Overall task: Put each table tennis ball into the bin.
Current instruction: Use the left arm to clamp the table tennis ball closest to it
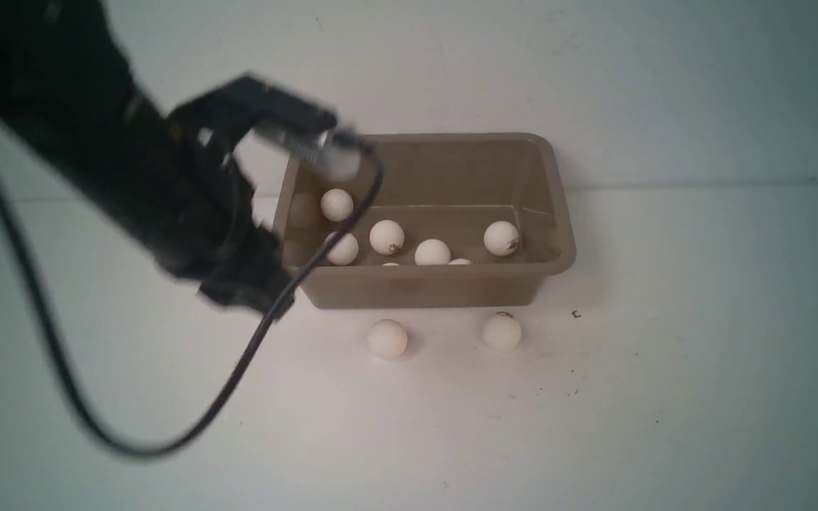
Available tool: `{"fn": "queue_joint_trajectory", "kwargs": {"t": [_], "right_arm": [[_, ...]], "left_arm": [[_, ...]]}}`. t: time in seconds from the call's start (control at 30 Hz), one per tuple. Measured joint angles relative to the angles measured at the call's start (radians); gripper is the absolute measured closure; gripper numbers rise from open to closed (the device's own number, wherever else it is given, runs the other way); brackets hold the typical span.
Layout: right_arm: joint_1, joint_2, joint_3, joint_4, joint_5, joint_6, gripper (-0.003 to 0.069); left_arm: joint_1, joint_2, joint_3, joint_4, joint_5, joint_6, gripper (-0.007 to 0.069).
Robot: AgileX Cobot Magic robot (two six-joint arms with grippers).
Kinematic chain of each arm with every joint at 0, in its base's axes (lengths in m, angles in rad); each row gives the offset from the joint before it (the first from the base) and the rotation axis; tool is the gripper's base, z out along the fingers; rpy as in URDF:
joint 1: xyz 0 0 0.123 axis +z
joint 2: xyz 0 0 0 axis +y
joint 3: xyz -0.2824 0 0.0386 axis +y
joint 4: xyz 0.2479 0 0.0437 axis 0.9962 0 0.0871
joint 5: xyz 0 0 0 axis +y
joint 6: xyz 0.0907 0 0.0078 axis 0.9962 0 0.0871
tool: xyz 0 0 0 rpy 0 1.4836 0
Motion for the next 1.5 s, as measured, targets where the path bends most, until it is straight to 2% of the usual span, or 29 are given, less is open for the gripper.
{"fn": "queue_joint_trajectory", "kwargs": {"t": [0.03, 0.07, 0.13, 0.23, 0.37, 0.57, 0.67, 0.77, 1.33, 1.5], "right_arm": [[0.0, 0.0, 0.0, 0.0, 0.0, 0.0, 0.0198], [0.0, 0.0, 0.0, 0.0, 0.0, 0.0, 0.0198], [0.0, 0.0, 0.0, 0.0, 0.0, 0.0, 0.0198], [0.0, 0.0, 0.0, 0.003, 0.0, 0.003, 0.0198], [0.0, 0.0, 0.0, 0.007, 0.0, 0.004, 0.0198], [0.0, 0.0, 0.0, 0.026, 0.0, 0.004, 0.0198], [0.0, 0.0, 0.0, 0.026, 0.0, 0.004, 0.0198], [0.0, 0.0, 0.0, 0.026, 0.0, 0.004, 0.0198], [0.0, 0.0, 0.0, 0.052, 0.0, 0.004, 0.0198], [0.0, 0.0, 0.0, 0.052, 0.0, 0.004, 0.0198]], "left_arm": [[0.0, -0.006, 0.014, -0.002, -0.012, 0.0, 0.0465], [0.0, -0.049, 0.132, -0.036, -0.126, 0.001, 0.0469], [0.0, -0.064, 0.209, -0.077, -0.217, 0.001, 0.0469], [0.0, -0.05, 0.32, -0.205, -0.404, 0.03, 0.0467], [0.0, 0.045, 0.341, -0.419, -0.575, 0.211, 0.0407], [0.0, 0.229, 0.268, -0.663, -0.586, 0.504, 0.0249], [0.0, 0.298, 0.223, -0.707, -0.586, 0.554, 0.0206], [0.0, 0.358, 0.174, -0.721, -0.587, 0.569, 0.0197], [0.0, 0.457, 0.116, -0.734, -0.63, 0.654, 0.0195], [-0.014, 0.467, 0.116, -0.796, -0.63, 0.737, 0.0195]]}}
